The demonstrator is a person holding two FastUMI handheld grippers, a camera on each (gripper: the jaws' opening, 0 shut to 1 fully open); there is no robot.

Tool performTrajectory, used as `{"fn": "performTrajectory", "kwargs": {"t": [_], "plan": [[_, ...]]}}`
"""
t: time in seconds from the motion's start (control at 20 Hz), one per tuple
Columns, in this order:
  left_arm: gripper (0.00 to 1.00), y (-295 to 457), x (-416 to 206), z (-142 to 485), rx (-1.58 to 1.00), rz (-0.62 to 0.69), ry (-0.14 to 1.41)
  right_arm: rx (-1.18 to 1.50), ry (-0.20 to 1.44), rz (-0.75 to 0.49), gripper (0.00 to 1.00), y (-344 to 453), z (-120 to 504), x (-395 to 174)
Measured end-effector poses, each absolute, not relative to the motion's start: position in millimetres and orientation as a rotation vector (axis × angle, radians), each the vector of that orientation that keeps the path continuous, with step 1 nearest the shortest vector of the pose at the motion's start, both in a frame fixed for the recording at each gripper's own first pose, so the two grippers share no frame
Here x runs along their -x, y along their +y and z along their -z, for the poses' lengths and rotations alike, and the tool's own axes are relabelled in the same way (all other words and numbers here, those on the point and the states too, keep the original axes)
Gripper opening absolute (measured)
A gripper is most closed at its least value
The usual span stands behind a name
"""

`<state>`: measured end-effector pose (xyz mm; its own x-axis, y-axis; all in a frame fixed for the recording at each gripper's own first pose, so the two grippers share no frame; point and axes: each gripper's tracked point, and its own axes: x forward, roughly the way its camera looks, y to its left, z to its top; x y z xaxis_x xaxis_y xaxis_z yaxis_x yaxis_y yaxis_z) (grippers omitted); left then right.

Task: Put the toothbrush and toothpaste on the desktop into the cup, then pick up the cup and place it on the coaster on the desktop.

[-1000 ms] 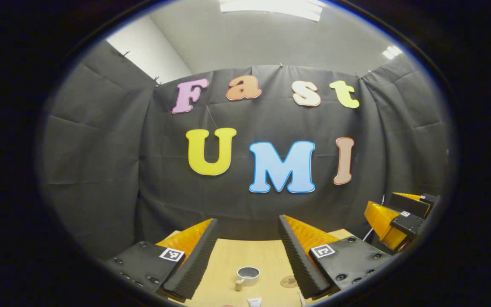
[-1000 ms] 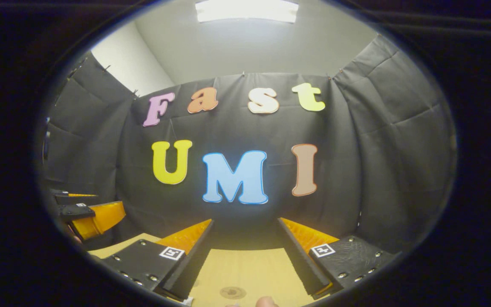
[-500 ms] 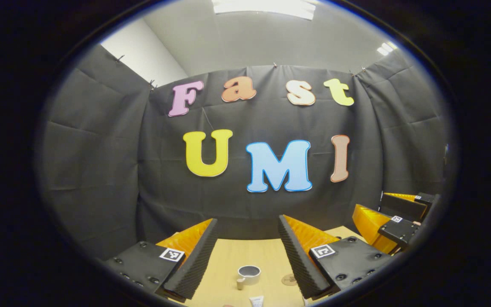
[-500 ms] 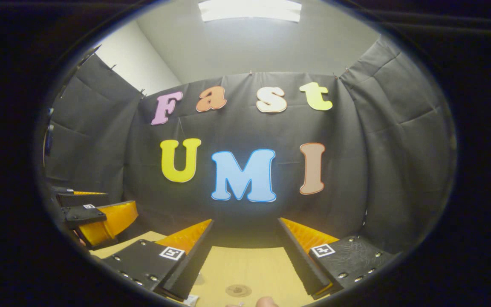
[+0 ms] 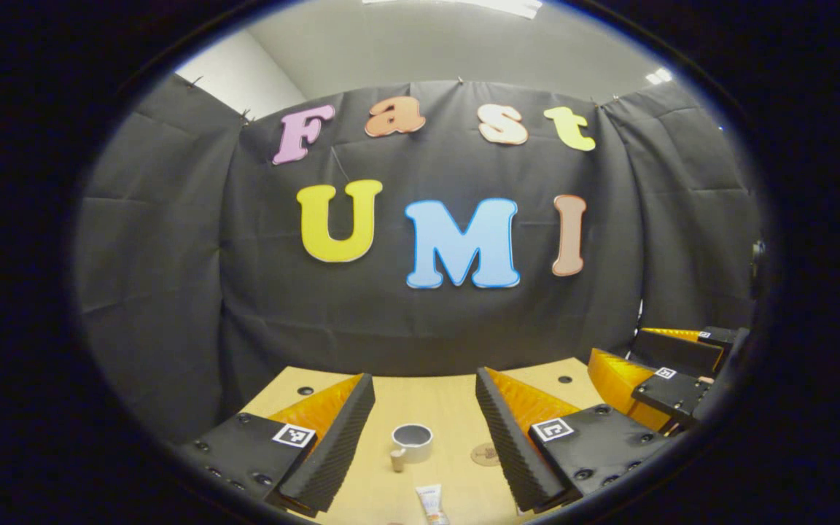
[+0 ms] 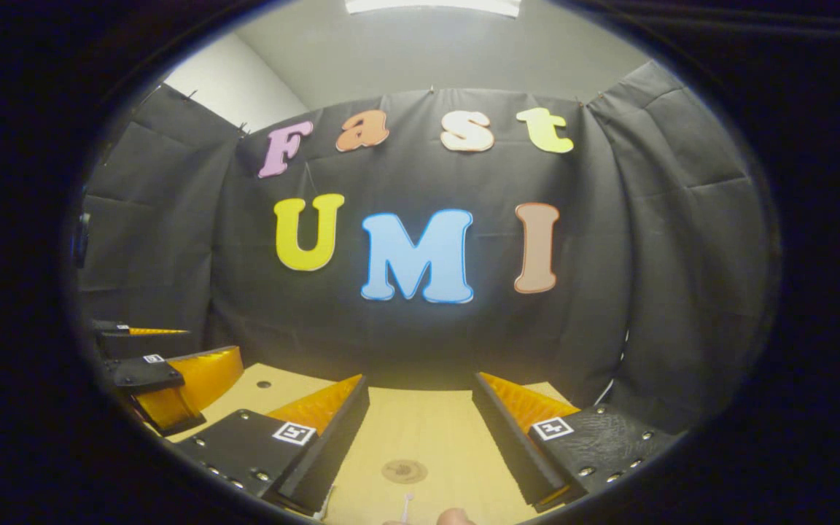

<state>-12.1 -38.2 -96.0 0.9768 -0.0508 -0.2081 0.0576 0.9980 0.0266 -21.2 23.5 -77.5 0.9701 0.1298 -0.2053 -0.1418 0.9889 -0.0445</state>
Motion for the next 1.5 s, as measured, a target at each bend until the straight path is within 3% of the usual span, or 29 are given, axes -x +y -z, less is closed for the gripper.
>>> {"fn": "performTrajectory", "kwargs": {"t": [0.25, 0.5, 0.6, 0.7, 0.85, 0.9, 0.95, 1.05, 1.5], "plan": [[0.92, -38, 18, 176, -0.014, 0.059, 0.396, 0.048, 0.342, -0.154, 0.92, 24, 129, 28], [0.96, -49, 29, 245, 0.055, 0.107, 0.559, 0.014, 0.493, -0.193, 0.92, 28, 184, 38], [0.89, -50, 31, 271, 0.061, 0.101, 0.613, 0.007, 0.556, -0.185, 0.92, 25, 207, 41], [0.96, -45, 30, 298, 0.058, 0.095, 0.666, 0.003, 0.612, -0.178, 0.93, 23, 233, 44], [0.96, -40, 33, 334, 0.057, 0.083, 0.746, -0.005, 0.692, -0.169, 0.93, 20, 263, 50], [0.9, -37, 35, 345, 0.06, 0.08, 0.771, -0.006, 0.717, -0.166, 0.93, 20, 272, 54], [0.96, -37, 39, 355, 0.065, 0.077, 0.794, -0.009, 0.739, -0.164, 0.93, 19, 281, 56], [0.93, -38, 45, 377, 0.069, 0.068, 0.845, -0.008, 0.793, -0.16, 0.94, 18, 299, 57], [0.95, -34, 65, 461, 0.082, 0.059, 1.074, -0.051, 0.99, -0.142, 0.94, 26, 370, 78]]}}
